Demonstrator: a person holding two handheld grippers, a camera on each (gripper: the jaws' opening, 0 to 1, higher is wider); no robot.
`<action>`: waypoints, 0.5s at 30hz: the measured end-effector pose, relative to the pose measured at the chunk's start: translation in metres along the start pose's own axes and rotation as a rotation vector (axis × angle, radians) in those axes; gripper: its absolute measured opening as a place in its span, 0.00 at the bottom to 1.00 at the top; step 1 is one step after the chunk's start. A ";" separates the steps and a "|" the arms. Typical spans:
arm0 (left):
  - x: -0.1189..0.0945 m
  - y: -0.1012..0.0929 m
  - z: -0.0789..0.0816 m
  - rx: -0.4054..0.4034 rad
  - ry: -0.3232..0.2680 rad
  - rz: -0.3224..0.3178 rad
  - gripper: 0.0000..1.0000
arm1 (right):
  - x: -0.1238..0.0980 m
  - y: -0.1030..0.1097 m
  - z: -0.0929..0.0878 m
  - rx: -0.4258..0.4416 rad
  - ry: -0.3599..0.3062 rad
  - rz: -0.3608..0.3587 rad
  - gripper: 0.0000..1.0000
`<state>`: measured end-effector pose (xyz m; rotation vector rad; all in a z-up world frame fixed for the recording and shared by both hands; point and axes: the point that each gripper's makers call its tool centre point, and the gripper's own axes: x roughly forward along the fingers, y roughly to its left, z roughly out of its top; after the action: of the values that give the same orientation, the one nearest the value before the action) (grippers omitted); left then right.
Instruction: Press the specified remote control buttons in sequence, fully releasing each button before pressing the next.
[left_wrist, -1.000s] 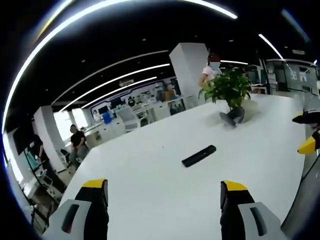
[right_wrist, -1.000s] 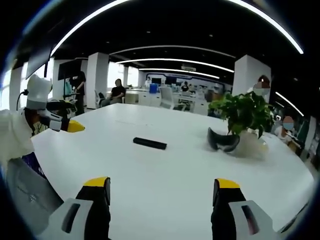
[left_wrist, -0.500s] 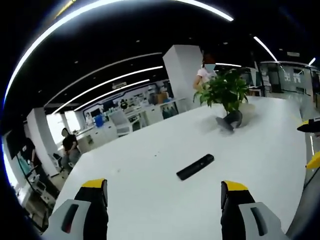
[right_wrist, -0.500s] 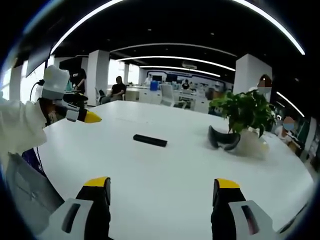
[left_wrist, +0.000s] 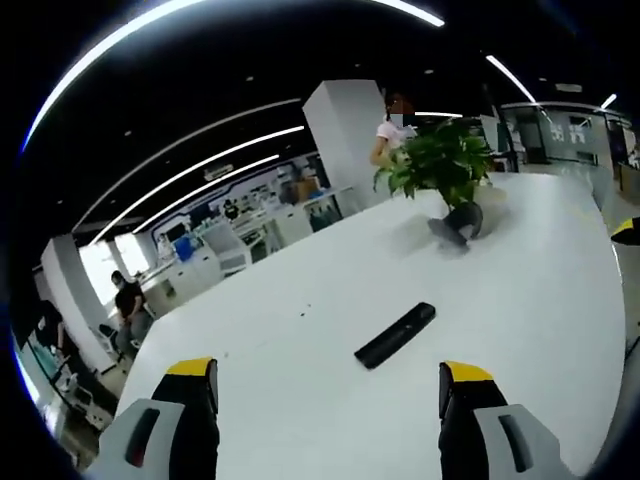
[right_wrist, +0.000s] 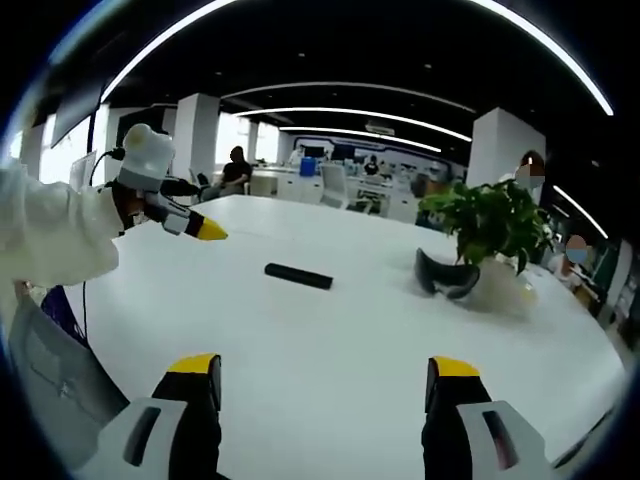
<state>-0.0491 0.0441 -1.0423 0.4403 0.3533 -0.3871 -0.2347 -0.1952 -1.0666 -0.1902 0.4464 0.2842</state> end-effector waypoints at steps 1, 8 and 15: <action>0.003 0.000 0.000 0.008 0.007 -0.006 0.95 | 0.000 0.000 0.000 0.000 0.000 -0.001 0.83; 0.025 -0.003 -0.001 0.051 0.047 -0.056 0.94 | 0.001 -0.001 0.000 0.002 0.002 -0.005 0.83; 0.045 -0.011 -0.003 0.075 0.077 -0.079 0.91 | 0.001 -0.002 -0.001 0.004 0.006 -0.004 0.82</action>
<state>-0.0153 0.0235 -1.0675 0.5161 0.4333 -0.4626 -0.2337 -0.1968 -1.0679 -0.1887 0.4529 0.2785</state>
